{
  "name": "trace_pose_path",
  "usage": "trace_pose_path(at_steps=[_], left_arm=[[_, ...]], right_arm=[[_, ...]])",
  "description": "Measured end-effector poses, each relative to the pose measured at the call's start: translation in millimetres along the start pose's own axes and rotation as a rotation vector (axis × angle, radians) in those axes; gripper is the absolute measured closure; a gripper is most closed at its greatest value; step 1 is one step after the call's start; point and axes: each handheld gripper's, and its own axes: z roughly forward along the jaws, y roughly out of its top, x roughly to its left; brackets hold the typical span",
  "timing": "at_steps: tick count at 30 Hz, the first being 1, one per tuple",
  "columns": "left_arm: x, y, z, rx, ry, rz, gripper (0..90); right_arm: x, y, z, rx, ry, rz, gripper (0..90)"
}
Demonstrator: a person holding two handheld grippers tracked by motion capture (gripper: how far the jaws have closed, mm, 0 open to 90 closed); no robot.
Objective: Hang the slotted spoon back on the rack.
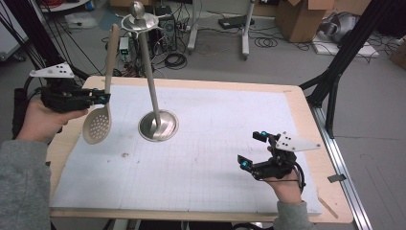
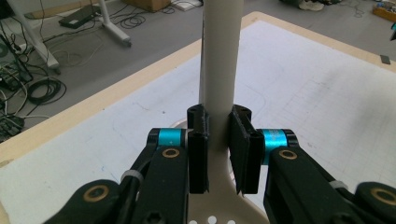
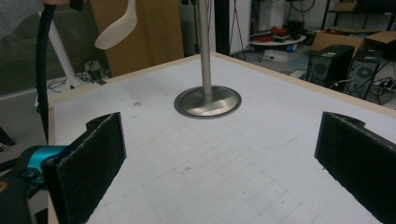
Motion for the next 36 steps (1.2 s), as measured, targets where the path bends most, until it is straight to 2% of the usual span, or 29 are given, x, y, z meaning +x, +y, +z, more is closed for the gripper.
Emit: trace_pose_path(at_steps=[21,36], left_arm=[[-5.8,5.5,29.5,0.013,0.025,-0.018,77.7],[-7.9,8.1,42.5,0.013,0.045,-0.022,77.4]], right_arm=[[-0.1,0.0,-0.7,0.003,0.0,0.006,0.9],[-0.1,1.2,-3.1,-0.006,0.001,0.004,0.9]])
